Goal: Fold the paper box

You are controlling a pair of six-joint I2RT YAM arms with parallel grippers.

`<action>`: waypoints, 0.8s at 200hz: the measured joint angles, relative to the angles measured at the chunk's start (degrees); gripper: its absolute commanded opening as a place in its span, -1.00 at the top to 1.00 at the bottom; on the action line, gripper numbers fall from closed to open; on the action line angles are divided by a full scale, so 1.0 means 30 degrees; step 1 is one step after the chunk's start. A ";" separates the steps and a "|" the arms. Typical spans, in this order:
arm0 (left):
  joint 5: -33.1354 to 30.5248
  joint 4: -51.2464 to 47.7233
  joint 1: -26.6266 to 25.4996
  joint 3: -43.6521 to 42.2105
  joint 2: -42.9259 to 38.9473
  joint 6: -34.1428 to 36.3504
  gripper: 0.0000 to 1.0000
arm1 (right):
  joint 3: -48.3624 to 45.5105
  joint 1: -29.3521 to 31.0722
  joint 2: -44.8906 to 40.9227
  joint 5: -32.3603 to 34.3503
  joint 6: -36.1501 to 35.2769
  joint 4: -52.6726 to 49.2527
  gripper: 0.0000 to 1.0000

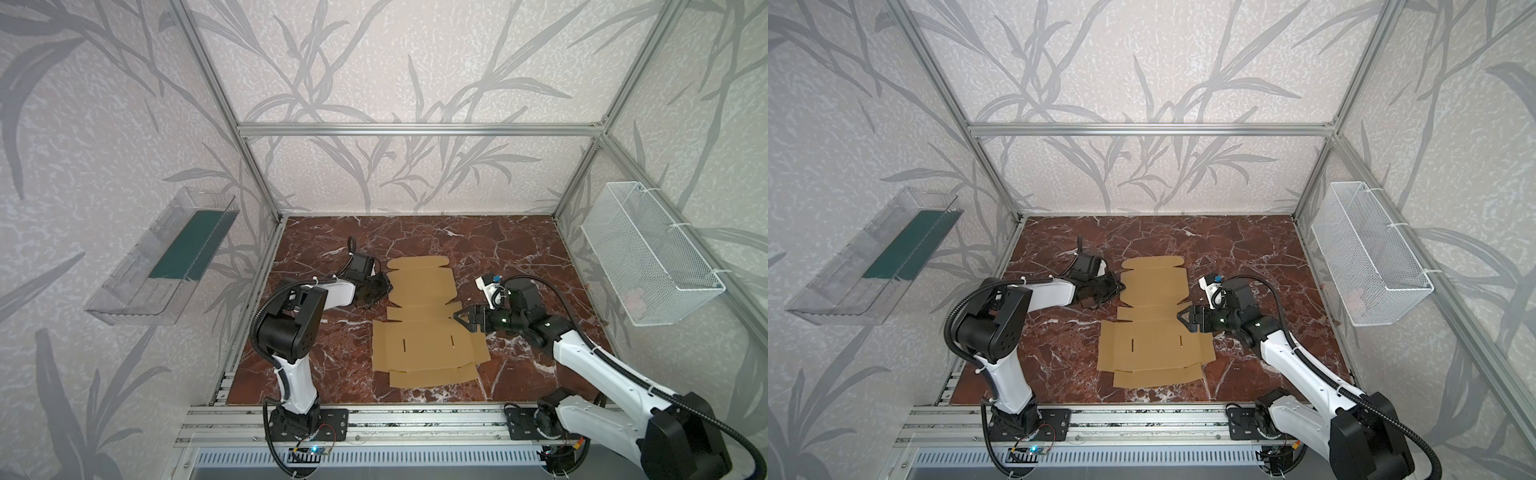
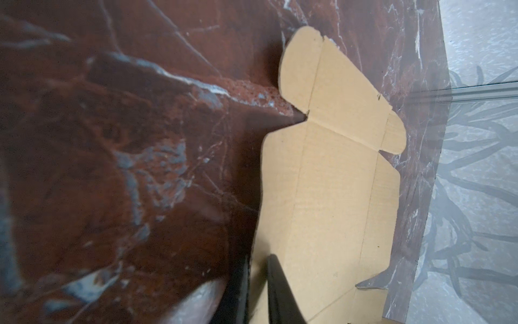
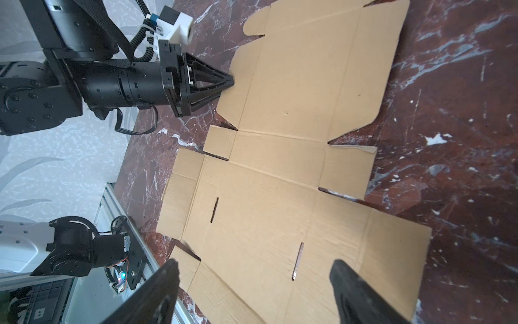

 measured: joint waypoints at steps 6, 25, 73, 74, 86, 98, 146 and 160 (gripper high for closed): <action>0.0000 0.0095 0.0000 -0.0109 -0.0102 0.0000 0.76 | 0.0000 0.0000 0.0000 -0.0044 0.0022 0.0022 -0.68; 0.0066 0.0685 0.0000 -0.0889 -0.0772 0.0000 0.82 | -0.0007 0.0000 0.0000 -0.0255 0.0102 0.0131 -0.68; 0.0364 0.2273 0.0000 -0.2368 -0.2069 0.0015 0.95 | -0.0175 -0.0007 0.0000 -0.0874 0.0488 0.0772 -0.68; 0.0372 0.2302 0.0000 -0.2382 -0.2091 0.0015 0.95 | -0.0175 0.0000 0.0000 -0.0882 0.0488 0.0780 -0.68; 0.0408 0.2645 -0.0007 -0.2739 -0.2310 0.0051 1.00 | -0.0175 0.0000 0.0000 -0.1027 0.0627 0.0911 -0.69; 0.0393 0.2871 -0.0051 -0.3133 -0.2674 0.0240 1.00 | -0.0175 0.0000 0.0000 -0.1086 0.0699 0.0940 -0.68; -0.0947 0.2747 -0.1690 -0.4422 -0.6215 0.2834 1.00 | 0.0678 0.0000 0.0000 -0.0787 0.1137 0.0335 -0.68; -0.1719 0.2841 -0.2346 -0.4954 -0.7606 0.3789 1.00 | 0.1231 0.0000 0.0000 -0.0619 0.1333 0.0219 -0.68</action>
